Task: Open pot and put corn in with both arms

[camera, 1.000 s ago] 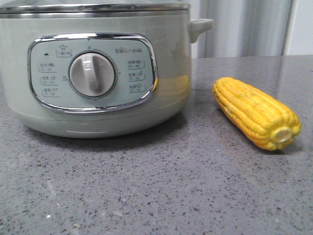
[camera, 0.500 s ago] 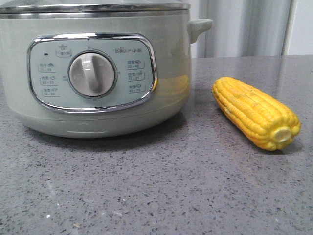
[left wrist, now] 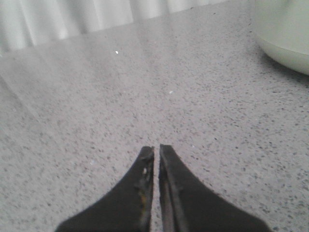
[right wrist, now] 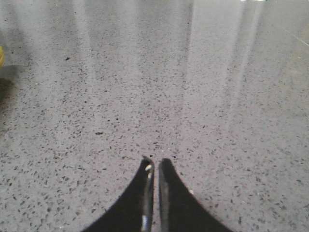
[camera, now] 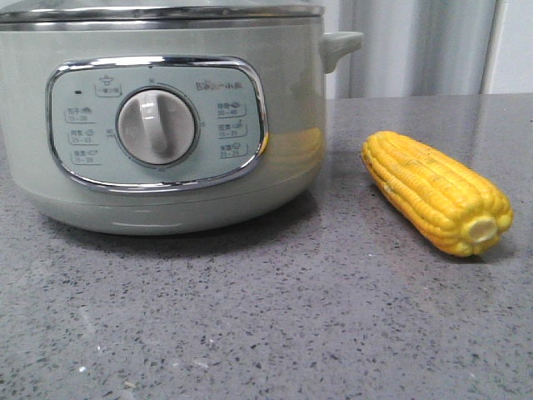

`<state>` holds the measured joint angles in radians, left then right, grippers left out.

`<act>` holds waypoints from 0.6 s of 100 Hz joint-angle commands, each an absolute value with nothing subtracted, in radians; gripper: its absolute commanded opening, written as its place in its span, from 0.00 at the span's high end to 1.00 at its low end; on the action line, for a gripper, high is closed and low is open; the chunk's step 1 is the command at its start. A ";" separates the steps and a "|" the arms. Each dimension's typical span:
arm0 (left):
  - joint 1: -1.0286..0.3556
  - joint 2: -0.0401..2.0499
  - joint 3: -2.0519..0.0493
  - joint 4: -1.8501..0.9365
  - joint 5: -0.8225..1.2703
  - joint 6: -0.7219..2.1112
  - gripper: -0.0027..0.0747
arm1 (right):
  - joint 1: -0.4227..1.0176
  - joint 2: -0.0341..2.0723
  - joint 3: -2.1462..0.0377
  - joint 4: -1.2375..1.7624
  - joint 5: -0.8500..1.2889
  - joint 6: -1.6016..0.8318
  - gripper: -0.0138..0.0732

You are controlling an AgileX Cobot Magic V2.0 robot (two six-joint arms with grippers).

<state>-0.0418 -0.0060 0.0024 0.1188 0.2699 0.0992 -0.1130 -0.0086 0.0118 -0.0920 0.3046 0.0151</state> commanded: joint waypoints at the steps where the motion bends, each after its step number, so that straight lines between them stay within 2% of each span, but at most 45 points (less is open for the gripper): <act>1: -0.050 -0.038 0.009 0.145 0.175 0.092 0.99 | -0.113 -0.030 0.031 -0.115 0.233 0.010 0.92; 33: -0.050 -0.038 0.009 0.140 0.130 0.092 0.99 | -0.113 -0.030 0.031 -0.115 0.226 0.010 0.92; 60: -0.050 -0.038 0.009 0.140 0.060 0.092 0.99 | -0.113 -0.030 0.031 -0.096 0.083 0.010 0.92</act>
<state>-0.0418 -0.0060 0.0024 0.1383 0.1726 0.0992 -0.1130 -0.0086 0.0118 -0.0993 0.2108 0.0151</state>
